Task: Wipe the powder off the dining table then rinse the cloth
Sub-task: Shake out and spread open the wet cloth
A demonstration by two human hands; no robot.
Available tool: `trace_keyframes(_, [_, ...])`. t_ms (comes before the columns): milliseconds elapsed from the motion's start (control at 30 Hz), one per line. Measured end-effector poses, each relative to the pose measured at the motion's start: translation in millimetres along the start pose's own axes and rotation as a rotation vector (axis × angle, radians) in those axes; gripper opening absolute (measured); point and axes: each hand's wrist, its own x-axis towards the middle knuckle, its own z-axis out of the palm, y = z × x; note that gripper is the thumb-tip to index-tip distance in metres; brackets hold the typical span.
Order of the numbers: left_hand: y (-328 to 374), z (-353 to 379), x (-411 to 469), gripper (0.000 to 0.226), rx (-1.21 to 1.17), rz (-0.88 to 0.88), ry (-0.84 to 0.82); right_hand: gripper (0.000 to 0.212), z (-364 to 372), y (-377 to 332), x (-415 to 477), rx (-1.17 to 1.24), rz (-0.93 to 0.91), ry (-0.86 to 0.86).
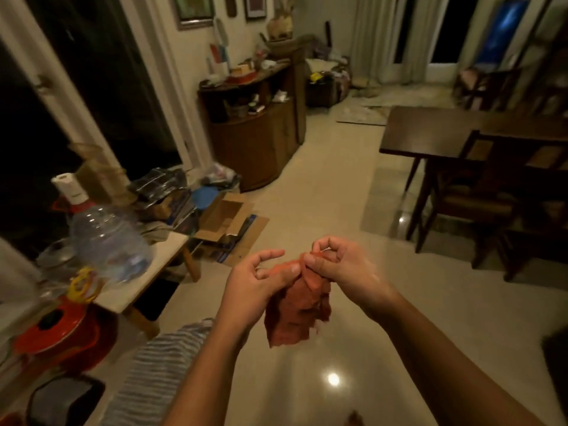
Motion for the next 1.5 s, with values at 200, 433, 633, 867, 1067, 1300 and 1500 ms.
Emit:
trace_keyframes(200, [10, 34, 128, 0.006, 0.0, -0.066, -0.089, 0.004, -69, 6, 93, -0.122, -0.004, 0.104])
trace_keyframes(433, [45, 54, 263, 0.009, 0.085, 0.11, 0.084, 0.005, -149, -5, 208, -0.253, 0.013, 0.308])
trace_keyframes(633, [59, 68, 388, 0.013, -0.072, 0.135, 0.082, 0.008, -205, -3, 312, -0.354, 0.025, 0.36])
trace_keyframes(867, [84, 69, 572, 0.008, 0.039, 0.218, -0.016, 0.007, -249, 9, 438, -0.448, 0.111, 0.475])
trace_keyframes(1067, [122, 103, 722, 0.031, 0.076, 0.164, -0.264, 0.013, -289, 14, 537, -0.437, 0.153, 0.677])
trace_keyframes(1300, [148, 165, 874, 0.042, 0.558, 0.189, -0.506, 0.015, -365, 40, 644, -0.374, 0.191, 0.839])
trace_keyframes(1500, [155, 220, 1008, 0.033, 0.677, 0.292, -0.539, 0.014, -467, 75, 746, -0.41, 0.207, 0.869])
